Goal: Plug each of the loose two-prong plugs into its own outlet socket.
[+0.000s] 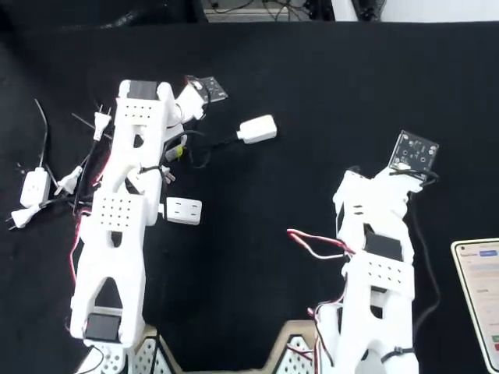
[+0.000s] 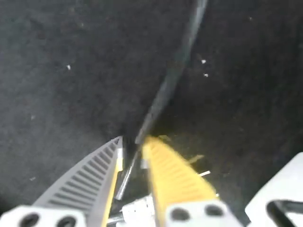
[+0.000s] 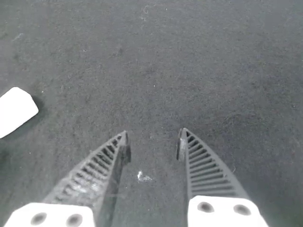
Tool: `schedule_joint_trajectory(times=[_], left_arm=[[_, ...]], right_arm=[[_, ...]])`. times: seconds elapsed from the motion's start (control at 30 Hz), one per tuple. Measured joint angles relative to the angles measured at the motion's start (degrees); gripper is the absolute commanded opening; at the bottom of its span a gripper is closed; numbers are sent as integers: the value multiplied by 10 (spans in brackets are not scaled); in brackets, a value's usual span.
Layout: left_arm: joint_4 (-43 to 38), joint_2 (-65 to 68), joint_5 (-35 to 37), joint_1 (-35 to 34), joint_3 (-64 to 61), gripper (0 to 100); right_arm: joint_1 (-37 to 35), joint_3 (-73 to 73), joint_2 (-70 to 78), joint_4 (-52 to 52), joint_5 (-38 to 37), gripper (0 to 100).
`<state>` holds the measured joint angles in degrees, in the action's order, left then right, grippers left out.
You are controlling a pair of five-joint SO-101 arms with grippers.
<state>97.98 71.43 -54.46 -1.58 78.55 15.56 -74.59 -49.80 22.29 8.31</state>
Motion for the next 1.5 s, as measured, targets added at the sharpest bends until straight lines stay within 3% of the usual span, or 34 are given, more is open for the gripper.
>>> schedule_joint_trajectory(times=[0.13, 0.3, 0.7, 1.0, 1.3, 1.5], left_arm=[[23, 5, -6, -18, 60, 29], [25, 12, -4, -87, 125, 29], [25, -78, 26, -191, 102, 29], [25, -322, 29, -259, -211, 29], [25, -705, 29, -262, -655, 29], [25, -970, 36, -245, -850, 29]], right_arm=[[0, 0, 0, 0, 0, 166], [0, 0, 0, 0, 0, 166], [0, 0, 0, 0, 0, 166], [0, 0, 0, 0, 0, 166], [0, 0, 0, 0, 0, 166], [0, 0, 0, 0, 0, 166]])
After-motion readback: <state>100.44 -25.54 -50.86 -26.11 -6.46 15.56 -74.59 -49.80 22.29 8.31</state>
